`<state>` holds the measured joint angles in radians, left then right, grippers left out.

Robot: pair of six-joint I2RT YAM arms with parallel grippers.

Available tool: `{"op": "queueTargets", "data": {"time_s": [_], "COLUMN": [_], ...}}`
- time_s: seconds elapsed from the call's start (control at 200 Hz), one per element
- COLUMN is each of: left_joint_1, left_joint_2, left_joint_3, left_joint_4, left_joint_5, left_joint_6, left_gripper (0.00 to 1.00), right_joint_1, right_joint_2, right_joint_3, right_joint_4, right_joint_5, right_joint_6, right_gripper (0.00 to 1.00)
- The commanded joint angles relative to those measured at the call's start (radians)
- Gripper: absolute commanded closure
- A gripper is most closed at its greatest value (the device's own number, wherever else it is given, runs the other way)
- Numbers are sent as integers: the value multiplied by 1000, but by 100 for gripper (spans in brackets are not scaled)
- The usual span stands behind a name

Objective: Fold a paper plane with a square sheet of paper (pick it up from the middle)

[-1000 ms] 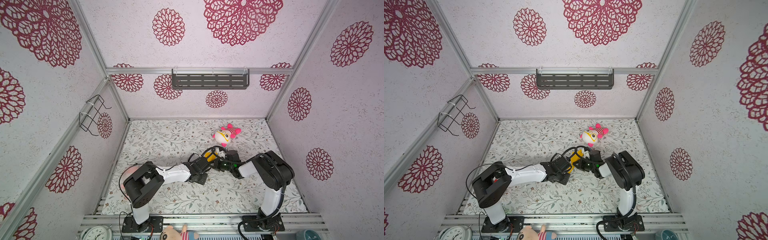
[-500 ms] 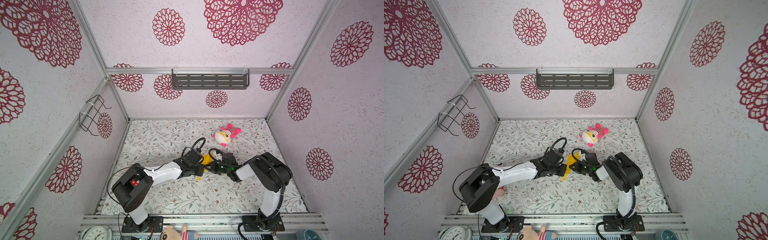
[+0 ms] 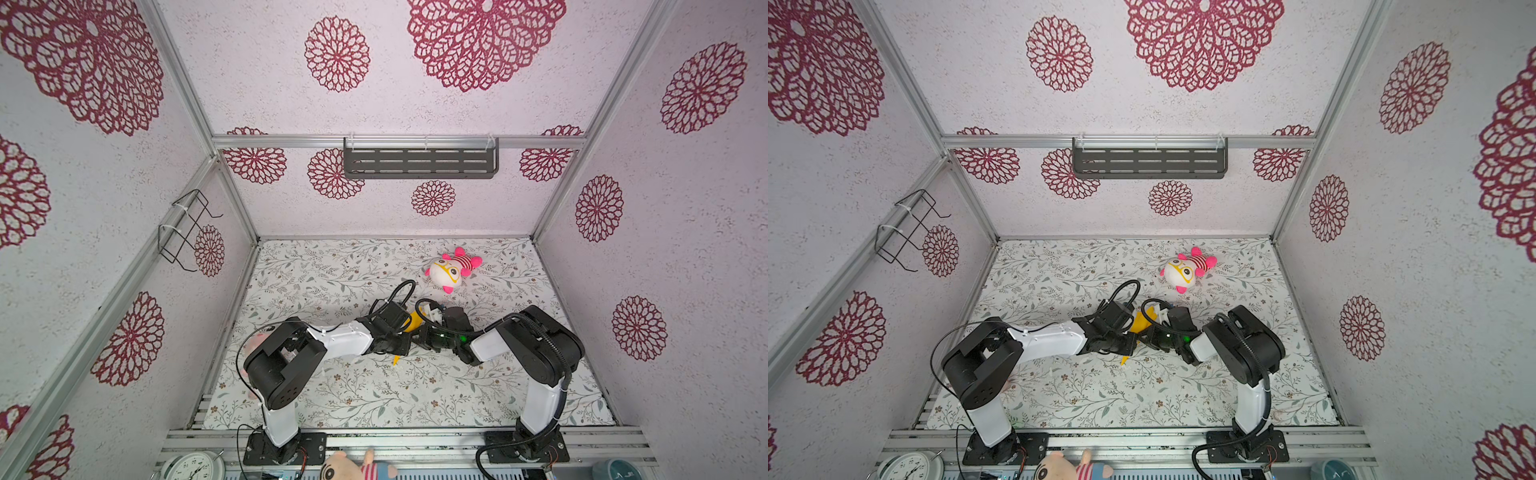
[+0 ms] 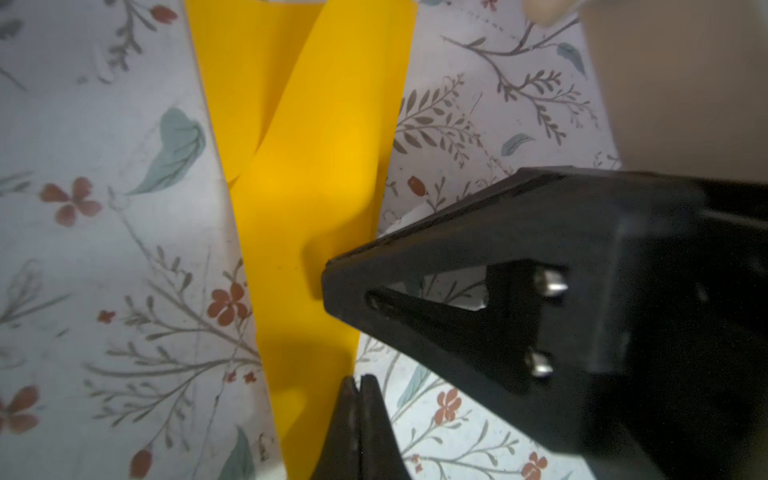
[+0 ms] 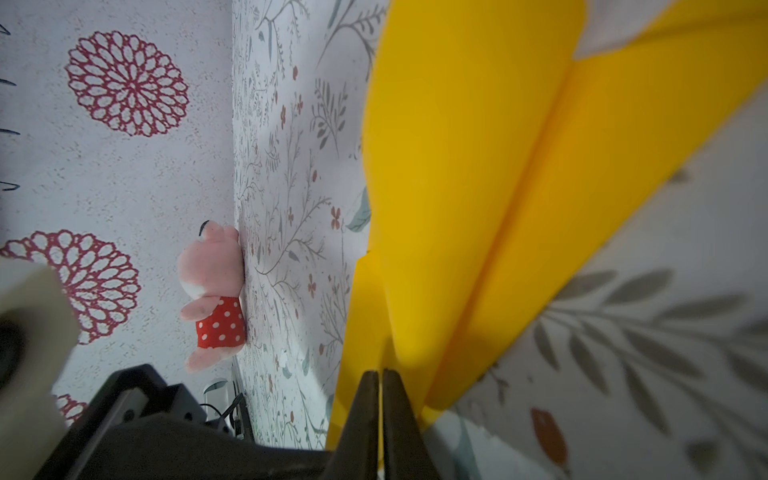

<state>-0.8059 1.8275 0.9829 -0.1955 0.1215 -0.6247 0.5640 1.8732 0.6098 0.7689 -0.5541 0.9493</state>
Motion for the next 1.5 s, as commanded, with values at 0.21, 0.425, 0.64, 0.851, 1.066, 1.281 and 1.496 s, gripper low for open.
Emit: {"op": "queueTargets", "data": {"time_s": [0.21, 0.425, 0.64, 0.851, 1.066, 1.281, 1.496], "left_joint_1": [5, 6, 6, 5, 5, 6, 5], "left_joint_2": [15, 20, 16, 17, 19, 21, 20], "left_joint_3": [-4, -2, -2, -1, -5, -7, -12], "left_joint_4": [-51, -51, -52, -54, -51, -45, -42], "left_joint_5": [-30, -22, -20, -20, -19, -15, -16], "left_joint_6": [6, 8, 7, 5, 6, 4, 1], "left_gripper": [100, 100, 100, 100, 100, 100, 100], "right_joint_1": [-60, -120, -137, -139, -127, -81, -77], "right_joint_2": [-85, -69, -8, -106, -184, -104, -21], "right_joint_3": [77, 120, 170, 109, 55, 103, 169], "right_joint_4": [-152, -260, -287, -196, -102, -102, -136], "right_joint_5": [-23, -44, -64, -46, -75, -98, -93], "right_joint_6": [-152, -281, -312, -313, -298, -284, -266], "right_gripper": [88, 87, 87, 87, 86, 86, 88]}}
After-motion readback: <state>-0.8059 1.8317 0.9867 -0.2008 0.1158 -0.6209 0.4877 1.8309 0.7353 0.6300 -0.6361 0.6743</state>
